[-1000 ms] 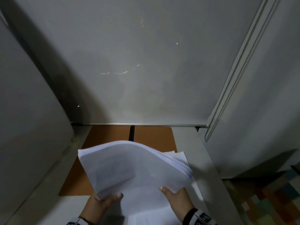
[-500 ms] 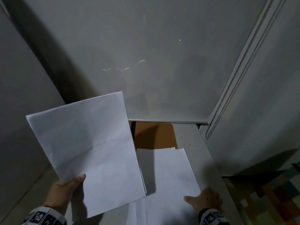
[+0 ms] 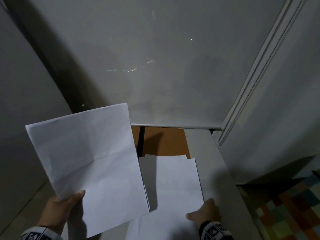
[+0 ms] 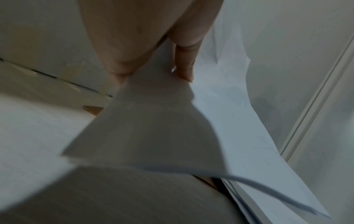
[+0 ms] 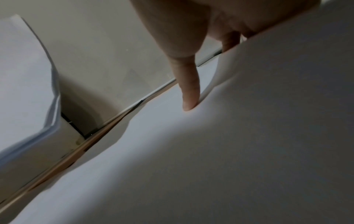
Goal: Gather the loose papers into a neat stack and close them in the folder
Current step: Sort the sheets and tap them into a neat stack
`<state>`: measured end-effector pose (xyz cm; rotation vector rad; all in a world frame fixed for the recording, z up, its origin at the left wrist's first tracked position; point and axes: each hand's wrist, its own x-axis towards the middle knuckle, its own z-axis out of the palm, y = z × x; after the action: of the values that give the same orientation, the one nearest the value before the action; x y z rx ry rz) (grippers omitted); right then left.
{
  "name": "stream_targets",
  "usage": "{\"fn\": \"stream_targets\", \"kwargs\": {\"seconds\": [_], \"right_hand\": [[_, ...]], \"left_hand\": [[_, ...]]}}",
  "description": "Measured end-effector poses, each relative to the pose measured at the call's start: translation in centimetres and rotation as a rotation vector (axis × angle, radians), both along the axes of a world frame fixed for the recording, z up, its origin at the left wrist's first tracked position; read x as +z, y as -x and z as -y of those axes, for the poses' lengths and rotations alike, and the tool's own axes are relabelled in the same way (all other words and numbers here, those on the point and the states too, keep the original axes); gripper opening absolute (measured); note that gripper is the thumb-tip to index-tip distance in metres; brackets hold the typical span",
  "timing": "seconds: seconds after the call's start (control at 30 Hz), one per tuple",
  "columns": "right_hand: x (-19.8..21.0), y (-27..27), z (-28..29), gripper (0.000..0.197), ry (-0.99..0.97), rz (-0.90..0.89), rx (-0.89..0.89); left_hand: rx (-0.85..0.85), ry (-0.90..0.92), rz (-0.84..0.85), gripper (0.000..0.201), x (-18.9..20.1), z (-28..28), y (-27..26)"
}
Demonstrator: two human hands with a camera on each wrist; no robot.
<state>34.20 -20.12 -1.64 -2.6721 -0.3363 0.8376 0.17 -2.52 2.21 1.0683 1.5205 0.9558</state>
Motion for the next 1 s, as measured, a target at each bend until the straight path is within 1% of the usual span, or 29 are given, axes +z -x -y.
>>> {"fn": "stream_targets", "kwargs": {"seconds": [0.07,0.13,0.3,0.4,0.6,0.7,0.8,0.83,0.87,0.9,0.97,1.0], "right_hand": [[-0.3,0.2,-0.1,0.118,-0.072,-0.008,-0.001],[-0.3,0.1,-0.2,0.115,-0.110,-0.021,-0.020],[0.5,0.0,0.0,0.099,-0.122,-0.063,-0.067],[0.4,0.7,-0.1,0.096,-0.097,-0.078,-0.074],[-0.4,1.2,-0.6,0.083,-0.106,-0.096,-0.103],[-0.8,1.4,-0.6,0.077,-0.114,-0.064,-0.067],[-0.1,1.4,-0.5,0.056,-0.136,-0.033,-0.036],[-0.1,1.1,-0.5,0.048,-0.150,-0.024,-0.028],[-0.3,0.8,-0.4,0.041,-0.164,-0.018,-0.012],[-0.3,0.7,-0.4,0.038,-0.172,-0.019,0.007],[-0.3,1.0,-0.3,0.041,-0.202,-0.025,0.027],[-0.3,1.2,-0.3,0.045,-0.204,-0.031,0.020]], "left_hand": [[-0.002,-0.012,-0.010,0.022,0.1,0.0,0.0],[-0.004,-0.024,-0.012,0.022,0.1,-0.2,0.0],[0.001,0.001,-0.015,0.017,-0.6,-0.6,0.5],[0.014,-0.002,-0.004,0.020,-0.8,-0.9,0.8],[0.040,-0.013,-0.009,0.021,-1.0,-1.0,1.0],[0.039,-0.010,-0.019,0.029,-1.1,-1.1,1.2],[0.047,0.016,-0.010,0.047,-1.6,-1.5,1.7],[0.053,0.017,-0.017,0.048,-1.5,-1.5,1.9],[0.062,0.019,-0.014,0.045,-1.5,-1.6,2.0],[0.073,0.009,-0.017,0.038,-1.6,-1.7,2.2],[0.087,-0.009,-0.040,0.027,-1.6,-1.8,2.4],[0.090,-0.015,-0.034,0.027,-1.6,-1.9,2.4]]}}
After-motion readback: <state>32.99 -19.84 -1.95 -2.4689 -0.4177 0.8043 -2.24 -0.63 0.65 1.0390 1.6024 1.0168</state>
